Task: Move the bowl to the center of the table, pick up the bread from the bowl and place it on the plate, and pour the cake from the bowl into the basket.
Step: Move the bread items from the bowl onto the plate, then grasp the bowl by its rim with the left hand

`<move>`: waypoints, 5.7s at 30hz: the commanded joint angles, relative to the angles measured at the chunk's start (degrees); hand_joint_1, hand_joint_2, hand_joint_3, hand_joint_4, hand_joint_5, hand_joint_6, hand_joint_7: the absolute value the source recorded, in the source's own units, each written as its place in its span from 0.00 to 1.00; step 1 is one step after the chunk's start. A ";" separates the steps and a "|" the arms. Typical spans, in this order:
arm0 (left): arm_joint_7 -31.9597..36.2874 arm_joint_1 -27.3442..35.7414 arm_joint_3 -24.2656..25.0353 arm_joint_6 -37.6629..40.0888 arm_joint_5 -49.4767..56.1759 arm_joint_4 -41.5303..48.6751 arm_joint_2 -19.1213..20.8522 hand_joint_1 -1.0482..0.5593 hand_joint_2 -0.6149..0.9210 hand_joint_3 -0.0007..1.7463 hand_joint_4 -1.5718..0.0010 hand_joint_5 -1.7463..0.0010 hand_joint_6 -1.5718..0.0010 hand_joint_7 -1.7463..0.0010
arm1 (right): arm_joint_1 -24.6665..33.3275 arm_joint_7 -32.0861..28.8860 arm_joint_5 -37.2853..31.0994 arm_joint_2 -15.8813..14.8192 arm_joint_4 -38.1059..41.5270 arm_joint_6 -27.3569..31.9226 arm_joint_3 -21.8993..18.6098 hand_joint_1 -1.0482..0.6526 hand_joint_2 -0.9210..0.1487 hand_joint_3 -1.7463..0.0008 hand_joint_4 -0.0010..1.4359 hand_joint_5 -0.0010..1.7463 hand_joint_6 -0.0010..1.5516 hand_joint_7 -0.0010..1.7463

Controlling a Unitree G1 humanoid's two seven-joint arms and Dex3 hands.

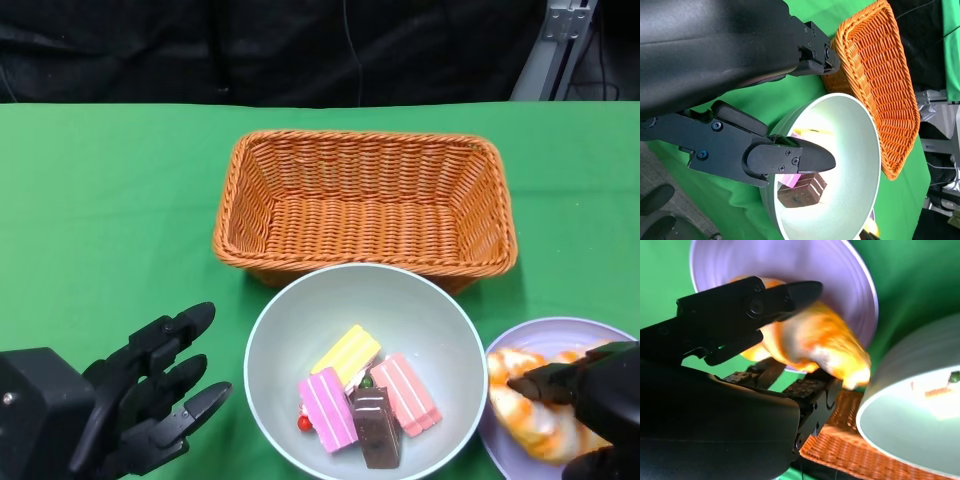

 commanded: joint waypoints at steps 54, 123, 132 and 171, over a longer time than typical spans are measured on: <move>3.13 1.68 1.09 -36.73 17.44 6.55 3.47 0.30 1.00 0.18 0.87 0.89 0.83 0.99 | 13.54 -25.00 9.11 12.51 -14.85 -9.68 -8.90 0.38 0.00 0.99 0.57 0.48 0.59 0.12; 58.59 -29.21 -16.74 -83.24 81.59 38.26 24.19 0.46 0.95 0.00 0.79 0.63 0.63 0.98 | 10.89 -46.17 19.69 22.16 3.72 -36.20 -9.75 0.64 0.77 0.00 0.68 0.99 0.59 0.86; 62.73 -31.33 -22.07 -79.95 82.16 39.21 25.81 0.47 0.96 0.00 0.78 0.64 0.62 0.99 | 11.25 -45.64 20.09 22.39 3.27 -35.64 -9.63 0.64 0.80 0.00 0.68 0.99 0.59 0.86; 74.65 -40.86 -41.95 -69.54 89.67 50.36 27.24 0.39 0.99 0.00 0.78 0.50 0.53 0.95 | 11.74 -44.06 20.67 22.49 2.73 -35.80 -9.76 0.62 0.81 0.00 0.69 0.95 0.58 0.84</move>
